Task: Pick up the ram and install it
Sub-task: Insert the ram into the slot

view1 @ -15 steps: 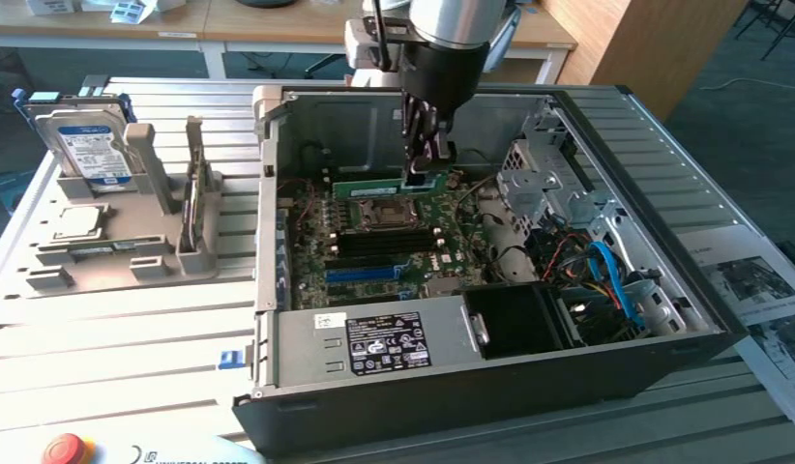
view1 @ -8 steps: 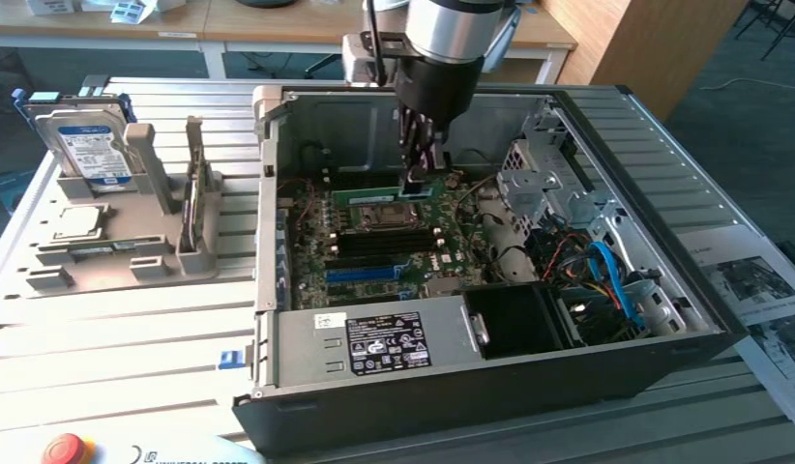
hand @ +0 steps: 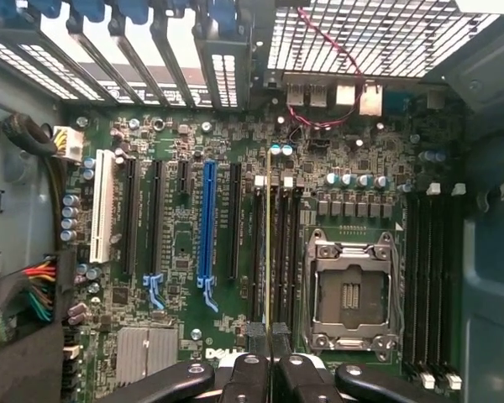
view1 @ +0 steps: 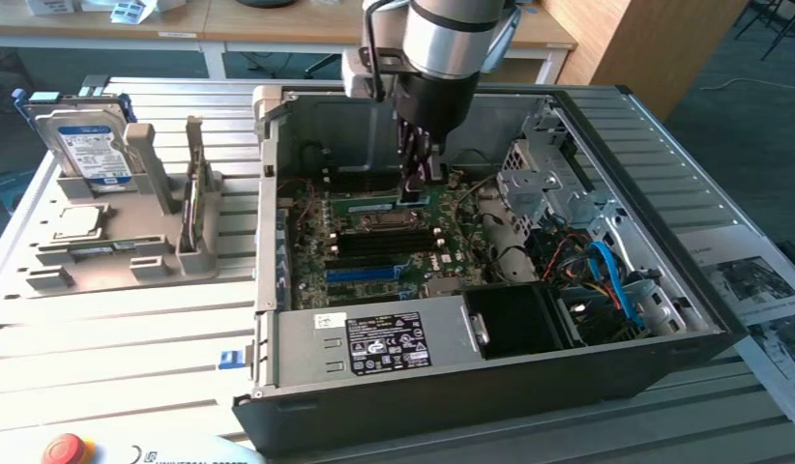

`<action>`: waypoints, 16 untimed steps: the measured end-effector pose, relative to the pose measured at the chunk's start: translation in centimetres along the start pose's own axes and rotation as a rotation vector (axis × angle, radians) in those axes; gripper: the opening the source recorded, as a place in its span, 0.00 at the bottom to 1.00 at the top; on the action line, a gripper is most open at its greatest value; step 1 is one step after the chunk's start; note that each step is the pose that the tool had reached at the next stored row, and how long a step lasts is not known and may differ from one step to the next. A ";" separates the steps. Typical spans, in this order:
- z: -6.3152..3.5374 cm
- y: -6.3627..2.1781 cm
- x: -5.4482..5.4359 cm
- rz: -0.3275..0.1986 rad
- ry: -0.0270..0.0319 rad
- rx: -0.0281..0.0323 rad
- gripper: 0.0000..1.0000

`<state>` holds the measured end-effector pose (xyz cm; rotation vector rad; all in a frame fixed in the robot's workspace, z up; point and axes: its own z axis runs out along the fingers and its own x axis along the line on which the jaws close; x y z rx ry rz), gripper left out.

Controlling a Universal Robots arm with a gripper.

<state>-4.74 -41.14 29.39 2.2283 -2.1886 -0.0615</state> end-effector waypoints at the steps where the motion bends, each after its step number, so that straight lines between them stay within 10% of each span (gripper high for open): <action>1: 0.18 -0.01 0.0 0.000 0.0000 0.0000 0.12; 16: 2.91 0.05 0.0 0.000 -0.0001 0.0001 0.12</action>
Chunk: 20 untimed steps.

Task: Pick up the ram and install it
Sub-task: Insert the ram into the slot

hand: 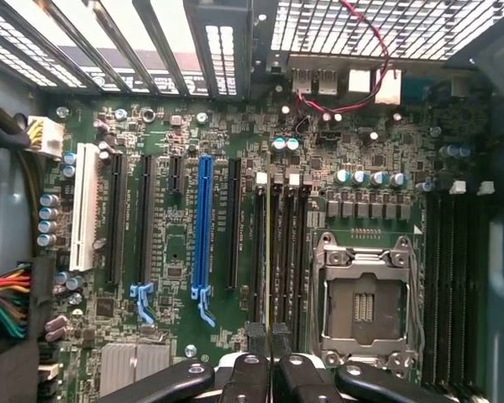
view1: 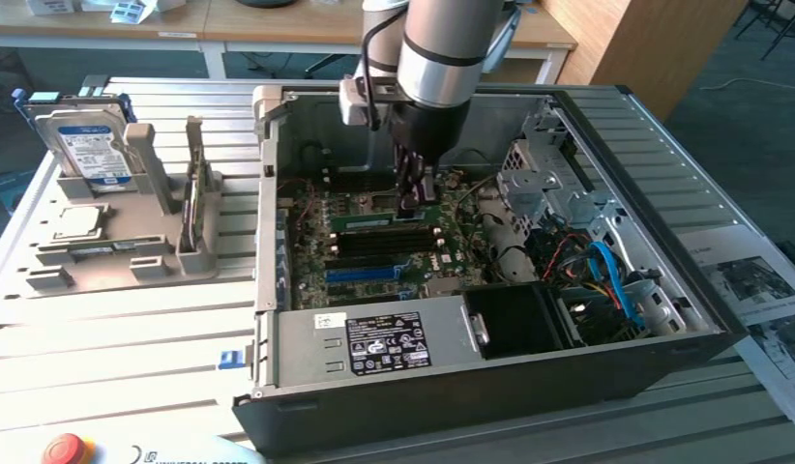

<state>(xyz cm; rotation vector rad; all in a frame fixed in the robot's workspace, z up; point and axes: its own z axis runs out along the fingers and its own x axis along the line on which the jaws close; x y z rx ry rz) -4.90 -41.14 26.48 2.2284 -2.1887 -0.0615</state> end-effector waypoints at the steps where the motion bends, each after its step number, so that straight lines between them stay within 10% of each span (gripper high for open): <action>1: 0.17 0.00 0.0 0.000 0.0000 0.0000 0.12; 20: 1.21 -0.02 0.0 0.000 0.0003 -0.0001 0.12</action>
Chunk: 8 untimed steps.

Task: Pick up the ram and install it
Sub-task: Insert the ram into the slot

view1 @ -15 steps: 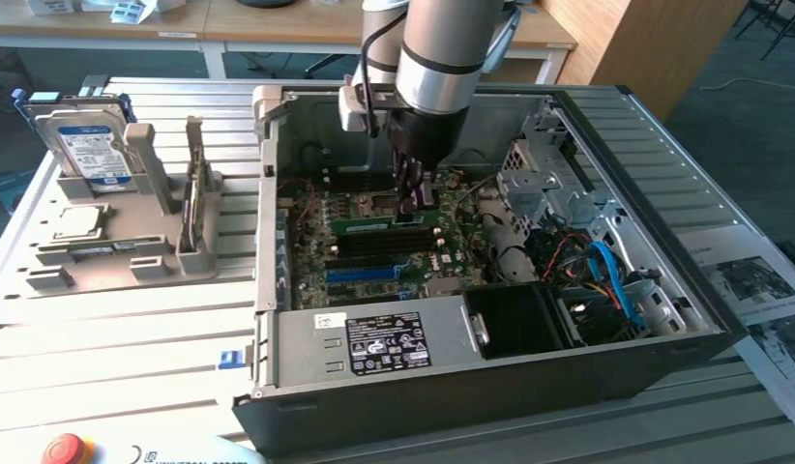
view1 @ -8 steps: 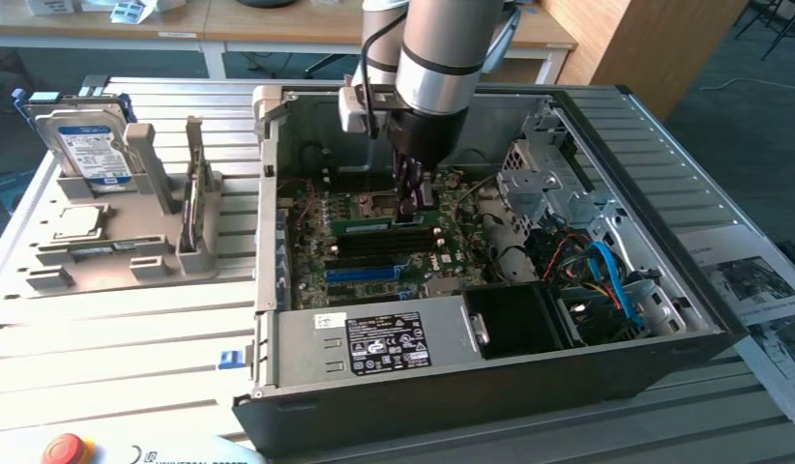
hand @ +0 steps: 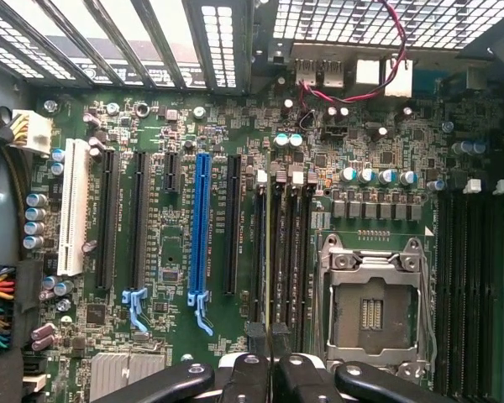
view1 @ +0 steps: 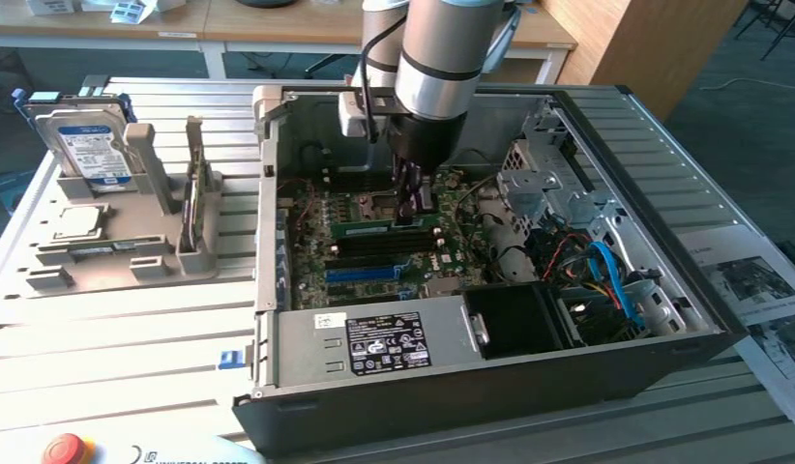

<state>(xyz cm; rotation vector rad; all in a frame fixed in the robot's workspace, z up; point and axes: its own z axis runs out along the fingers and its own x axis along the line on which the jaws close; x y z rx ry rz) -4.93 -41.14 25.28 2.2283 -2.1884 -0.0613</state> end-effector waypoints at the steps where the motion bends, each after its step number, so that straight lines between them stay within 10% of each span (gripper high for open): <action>1: 0.00 0.00 0.0 0.000 -0.0001 0.0001 0.12; 8: 0.06 -0.57 0.0 0.010 -0.0006 0.0002 0.12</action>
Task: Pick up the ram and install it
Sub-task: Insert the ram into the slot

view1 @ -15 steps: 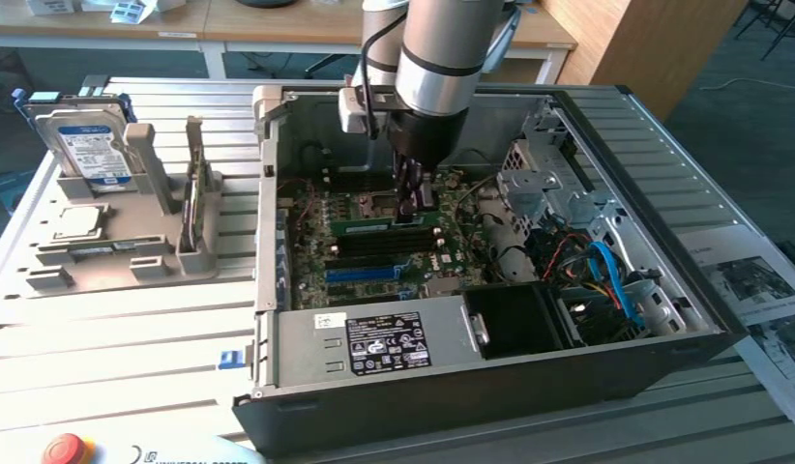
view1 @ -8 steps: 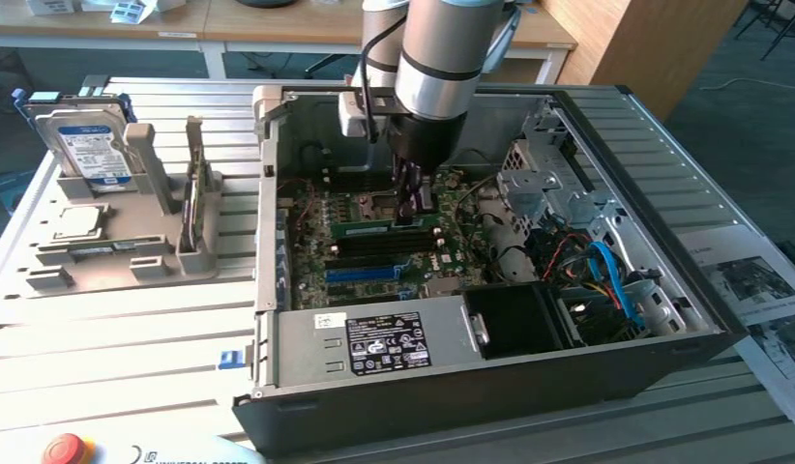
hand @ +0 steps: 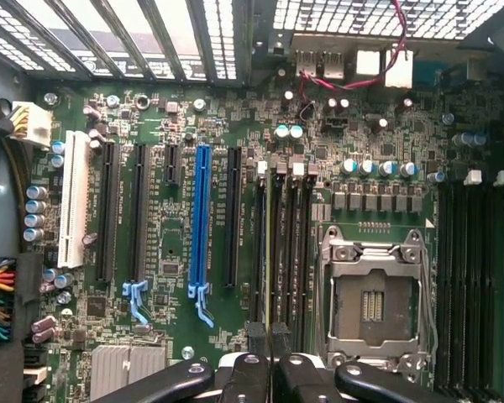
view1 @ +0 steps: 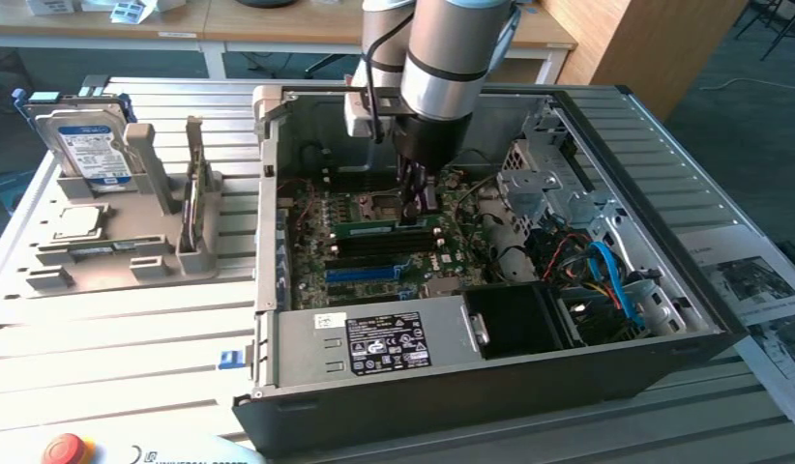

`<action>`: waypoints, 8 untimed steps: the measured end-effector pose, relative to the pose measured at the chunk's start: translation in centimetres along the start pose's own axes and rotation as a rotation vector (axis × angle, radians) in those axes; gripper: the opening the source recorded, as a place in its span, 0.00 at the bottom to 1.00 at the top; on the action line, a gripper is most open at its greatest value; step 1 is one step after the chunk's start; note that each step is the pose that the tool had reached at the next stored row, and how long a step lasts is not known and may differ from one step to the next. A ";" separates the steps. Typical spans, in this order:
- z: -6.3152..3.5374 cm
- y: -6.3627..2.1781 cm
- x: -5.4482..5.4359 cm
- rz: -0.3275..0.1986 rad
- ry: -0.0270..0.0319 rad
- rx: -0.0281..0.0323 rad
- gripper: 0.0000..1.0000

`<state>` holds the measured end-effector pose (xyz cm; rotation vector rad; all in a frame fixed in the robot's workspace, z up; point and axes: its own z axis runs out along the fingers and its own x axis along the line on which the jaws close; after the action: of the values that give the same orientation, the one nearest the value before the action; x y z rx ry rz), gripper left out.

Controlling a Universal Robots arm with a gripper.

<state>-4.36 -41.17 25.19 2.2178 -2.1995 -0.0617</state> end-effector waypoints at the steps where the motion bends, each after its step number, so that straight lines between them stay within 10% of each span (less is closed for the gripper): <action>1: 0.03 0.00 0.0 0.008 -0.0003 0.0001 0.12; 8: 0.09 -0.02 0.0 0.030 -0.0011 0.0004 0.12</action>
<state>-4.34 -41.17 25.11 2.1848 -2.2330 -0.0621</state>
